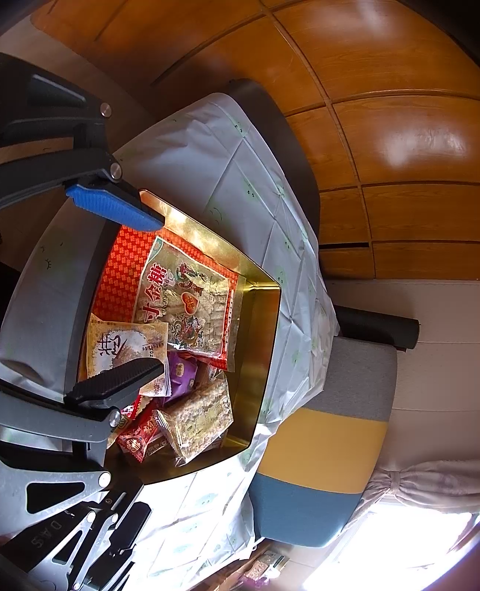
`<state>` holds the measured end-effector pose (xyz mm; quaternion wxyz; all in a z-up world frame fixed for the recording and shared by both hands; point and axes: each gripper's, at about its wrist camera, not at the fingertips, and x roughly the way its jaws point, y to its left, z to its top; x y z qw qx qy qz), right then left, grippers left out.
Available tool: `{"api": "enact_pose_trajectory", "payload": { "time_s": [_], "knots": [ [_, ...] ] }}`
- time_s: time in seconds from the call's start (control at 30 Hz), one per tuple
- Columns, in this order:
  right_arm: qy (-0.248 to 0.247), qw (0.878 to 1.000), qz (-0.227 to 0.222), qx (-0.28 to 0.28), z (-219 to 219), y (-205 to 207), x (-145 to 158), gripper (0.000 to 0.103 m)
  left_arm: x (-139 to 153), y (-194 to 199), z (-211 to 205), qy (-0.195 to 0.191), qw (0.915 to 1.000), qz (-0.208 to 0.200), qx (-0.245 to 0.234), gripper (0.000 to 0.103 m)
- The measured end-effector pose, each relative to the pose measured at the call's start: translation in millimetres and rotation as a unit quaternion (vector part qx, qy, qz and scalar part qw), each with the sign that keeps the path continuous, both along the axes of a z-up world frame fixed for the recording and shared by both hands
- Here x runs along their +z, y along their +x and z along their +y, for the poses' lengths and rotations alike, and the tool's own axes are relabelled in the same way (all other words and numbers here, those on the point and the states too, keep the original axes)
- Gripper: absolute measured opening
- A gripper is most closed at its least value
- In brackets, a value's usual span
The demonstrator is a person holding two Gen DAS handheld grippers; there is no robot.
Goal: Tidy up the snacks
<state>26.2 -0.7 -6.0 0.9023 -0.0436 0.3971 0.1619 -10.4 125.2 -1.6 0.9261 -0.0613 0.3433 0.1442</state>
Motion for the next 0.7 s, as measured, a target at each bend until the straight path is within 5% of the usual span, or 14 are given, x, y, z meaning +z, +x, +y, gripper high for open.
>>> {"api": "enact_pose_trajectory", "payload": {
  "time_s": [0.7],
  "knots": [
    [0.002, 1.0, -0.009, -0.002, -0.7, -1.9, 2.9, 0.036, 4.2, -2.0, -1.5, 0.005, 1.0, -0.004, -0.006, 0.072]
  ]
}}
